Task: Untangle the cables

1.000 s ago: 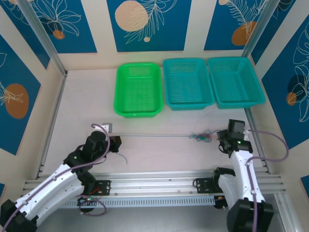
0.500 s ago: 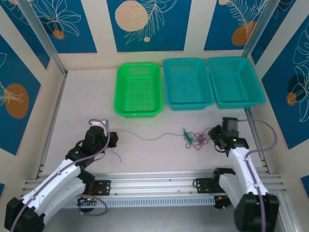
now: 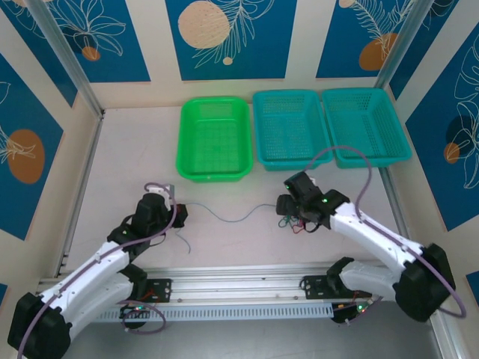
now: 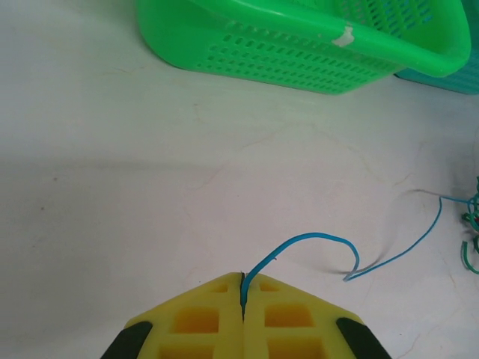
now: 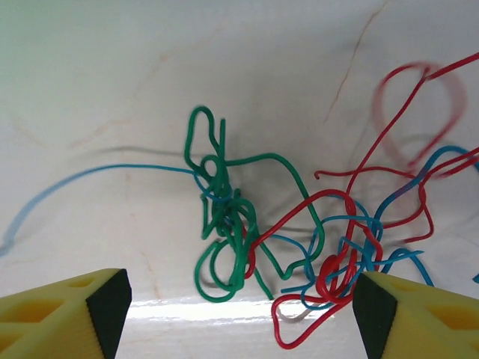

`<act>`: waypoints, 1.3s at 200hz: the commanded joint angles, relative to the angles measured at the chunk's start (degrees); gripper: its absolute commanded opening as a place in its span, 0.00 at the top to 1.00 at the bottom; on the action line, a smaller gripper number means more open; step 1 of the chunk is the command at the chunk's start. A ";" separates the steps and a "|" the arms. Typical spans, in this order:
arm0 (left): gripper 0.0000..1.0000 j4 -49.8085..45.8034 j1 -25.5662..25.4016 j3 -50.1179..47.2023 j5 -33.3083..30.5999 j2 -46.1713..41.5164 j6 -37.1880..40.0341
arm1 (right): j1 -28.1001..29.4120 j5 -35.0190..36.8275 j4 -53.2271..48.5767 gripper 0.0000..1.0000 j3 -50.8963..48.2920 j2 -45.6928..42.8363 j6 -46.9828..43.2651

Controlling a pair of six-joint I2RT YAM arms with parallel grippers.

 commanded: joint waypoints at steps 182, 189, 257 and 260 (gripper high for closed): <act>1.00 -14.17 21.39 1.90 -1.66 -3.33 3.45 | -24.66 -6.59 9.84 1.00 -12.84 -6.89 4.56; 1.00 -10.35 21.34 0.93 2.84 -2.71 4.88 | -24.60 -10.45 10.92 1.00 -12.51 -7.10 1.31; 0.36 9.03 2.66 -4.61 10.57 -5.10 16.05 | -17.46 -24.61 12.79 1.00 -7.04 -9.97 -10.69; 0.35 8.98 2.17 -4.61 10.38 -5.28 16.30 | -17.17 -24.74 12.61 1.00 -6.79 -9.89 -10.96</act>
